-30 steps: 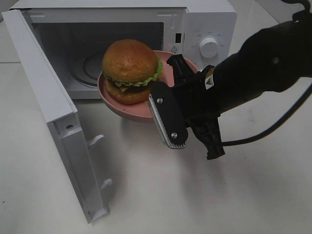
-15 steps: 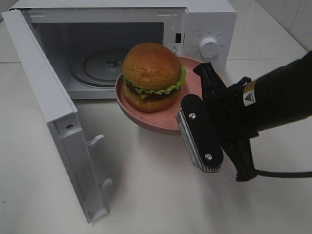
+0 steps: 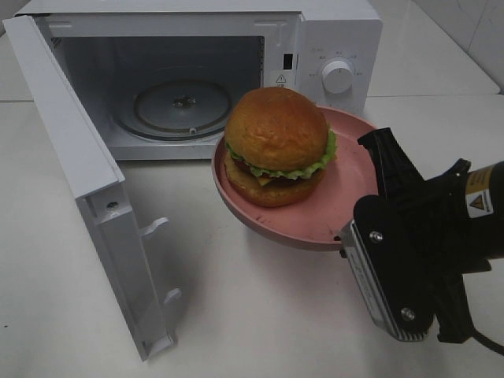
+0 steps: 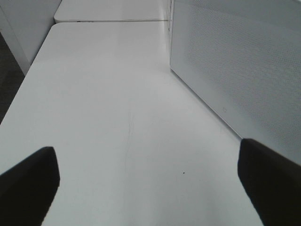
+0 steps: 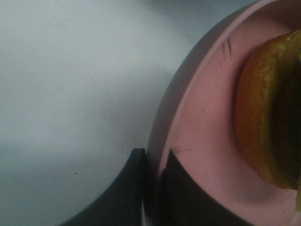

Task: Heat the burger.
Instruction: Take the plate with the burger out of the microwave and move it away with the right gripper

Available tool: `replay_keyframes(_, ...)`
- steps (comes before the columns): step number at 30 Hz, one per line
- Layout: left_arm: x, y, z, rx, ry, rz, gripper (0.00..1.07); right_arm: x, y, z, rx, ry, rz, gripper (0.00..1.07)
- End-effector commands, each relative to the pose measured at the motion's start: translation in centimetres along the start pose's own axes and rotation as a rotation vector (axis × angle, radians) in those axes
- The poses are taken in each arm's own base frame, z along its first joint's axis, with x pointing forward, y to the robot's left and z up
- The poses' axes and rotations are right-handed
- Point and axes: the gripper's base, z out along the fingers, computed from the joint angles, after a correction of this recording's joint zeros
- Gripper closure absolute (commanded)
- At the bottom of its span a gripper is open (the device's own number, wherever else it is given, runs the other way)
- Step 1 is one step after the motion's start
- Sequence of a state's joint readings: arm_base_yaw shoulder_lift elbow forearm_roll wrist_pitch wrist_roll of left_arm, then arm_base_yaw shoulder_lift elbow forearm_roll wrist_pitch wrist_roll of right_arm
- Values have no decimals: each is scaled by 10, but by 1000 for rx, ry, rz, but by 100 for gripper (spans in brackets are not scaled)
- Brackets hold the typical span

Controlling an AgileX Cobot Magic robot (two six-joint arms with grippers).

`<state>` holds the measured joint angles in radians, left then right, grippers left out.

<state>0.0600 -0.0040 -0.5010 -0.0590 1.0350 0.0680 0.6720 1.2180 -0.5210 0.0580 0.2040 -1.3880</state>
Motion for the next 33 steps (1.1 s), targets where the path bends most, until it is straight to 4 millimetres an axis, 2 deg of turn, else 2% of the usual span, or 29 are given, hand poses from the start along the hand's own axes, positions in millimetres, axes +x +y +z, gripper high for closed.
replay_keyframes(1,2,0,-2,7,-25,-1,9,1,-4,-10,83,-14,11,107)
replay_keyframes(15,2,0,-2,7,-25,-1,9,5,9,-44,92,8,63,107)
replay_keyframes(22,2,0,-2,7,-25,-1,9,9,15,-54,68,43,43,107)
replay_keyframes(33,2,0,-2,7,-25,-1,9,17,18,-68,100,120,153,107)
